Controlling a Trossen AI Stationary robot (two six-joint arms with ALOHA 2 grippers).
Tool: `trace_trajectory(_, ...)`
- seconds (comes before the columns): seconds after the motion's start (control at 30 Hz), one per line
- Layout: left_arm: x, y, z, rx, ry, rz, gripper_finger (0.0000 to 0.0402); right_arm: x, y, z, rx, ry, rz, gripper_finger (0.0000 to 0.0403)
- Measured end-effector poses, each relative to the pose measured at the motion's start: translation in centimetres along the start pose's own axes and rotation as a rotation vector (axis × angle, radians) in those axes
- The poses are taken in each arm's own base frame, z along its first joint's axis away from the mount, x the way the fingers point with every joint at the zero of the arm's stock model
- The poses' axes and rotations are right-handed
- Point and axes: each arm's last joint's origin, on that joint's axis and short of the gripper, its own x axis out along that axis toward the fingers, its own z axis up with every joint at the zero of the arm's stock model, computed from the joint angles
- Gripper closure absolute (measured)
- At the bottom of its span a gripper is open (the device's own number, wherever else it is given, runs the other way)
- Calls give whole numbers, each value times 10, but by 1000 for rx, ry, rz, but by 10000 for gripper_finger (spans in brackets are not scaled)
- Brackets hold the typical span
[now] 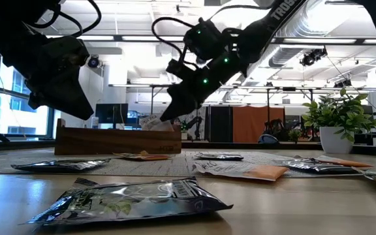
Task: Pick & Place Tea
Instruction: Put the orange tea bag into the right section of the wooden organizer
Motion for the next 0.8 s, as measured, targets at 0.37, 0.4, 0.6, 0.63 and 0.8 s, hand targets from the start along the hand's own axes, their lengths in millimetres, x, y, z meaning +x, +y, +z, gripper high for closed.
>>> trace_trajectory(0.37, 0, 0, 1, 0, -22, 15, 302, 13, -15, -10, 9, 1, -88, 400)
trace_trajectory(0.4, 0, 0, 1, 0, -23, 15, 302, 12, -15, -9, 2, -3, -81, 399)
trace_trajectory(0.6, 0, 0, 1, 1, -20, 14, 302, -11, 3, 15, -44, -59, -35, 400)
trace_trajectory(0.63, 0, 0, 1, 1, -18, 13, 302, -19, 8, 22, -56, -72, -19, 399)
trace_trajectory(0.8, 0, 0, 0, 1, -12, 10, 302, -68, 39, 48, -131, -63, 77, 395)
